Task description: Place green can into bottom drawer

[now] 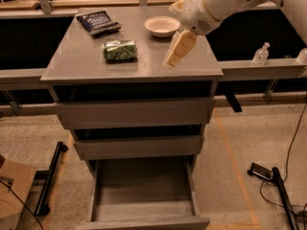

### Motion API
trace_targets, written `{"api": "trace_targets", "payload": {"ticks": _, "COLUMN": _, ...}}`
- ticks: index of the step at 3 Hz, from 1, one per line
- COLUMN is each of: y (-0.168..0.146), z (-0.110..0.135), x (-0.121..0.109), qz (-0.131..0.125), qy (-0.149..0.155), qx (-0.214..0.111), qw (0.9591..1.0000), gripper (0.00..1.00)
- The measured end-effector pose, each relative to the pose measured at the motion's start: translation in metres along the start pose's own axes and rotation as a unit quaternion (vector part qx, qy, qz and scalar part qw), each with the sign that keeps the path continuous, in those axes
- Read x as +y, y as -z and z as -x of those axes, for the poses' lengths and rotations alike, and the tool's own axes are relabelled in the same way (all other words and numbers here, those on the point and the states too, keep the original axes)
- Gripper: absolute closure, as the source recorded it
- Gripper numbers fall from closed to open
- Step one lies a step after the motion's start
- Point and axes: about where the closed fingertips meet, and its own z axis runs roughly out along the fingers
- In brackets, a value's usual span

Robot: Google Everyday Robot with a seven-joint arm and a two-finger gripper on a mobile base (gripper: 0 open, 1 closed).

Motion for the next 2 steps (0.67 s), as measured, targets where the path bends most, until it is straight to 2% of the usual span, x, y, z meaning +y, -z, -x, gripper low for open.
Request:
{"api": "trace_targets", "payload": {"ticks": 1, "y": -0.009, "z": -0.006, "x": 0.001, "qz": 0.009, "qy": -0.022, "qx": 0.002, "qw": 0.9997, "gripper": 0.00}}
{"api": "trace_targets", "payload": {"ticks": 2, "y": -0.062, "z": 0.003, "x": -0.024, "qz": 0.010, "qy": -0.014, "qx": -0.038, "qw": 0.9992, "gripper": 0.00}}
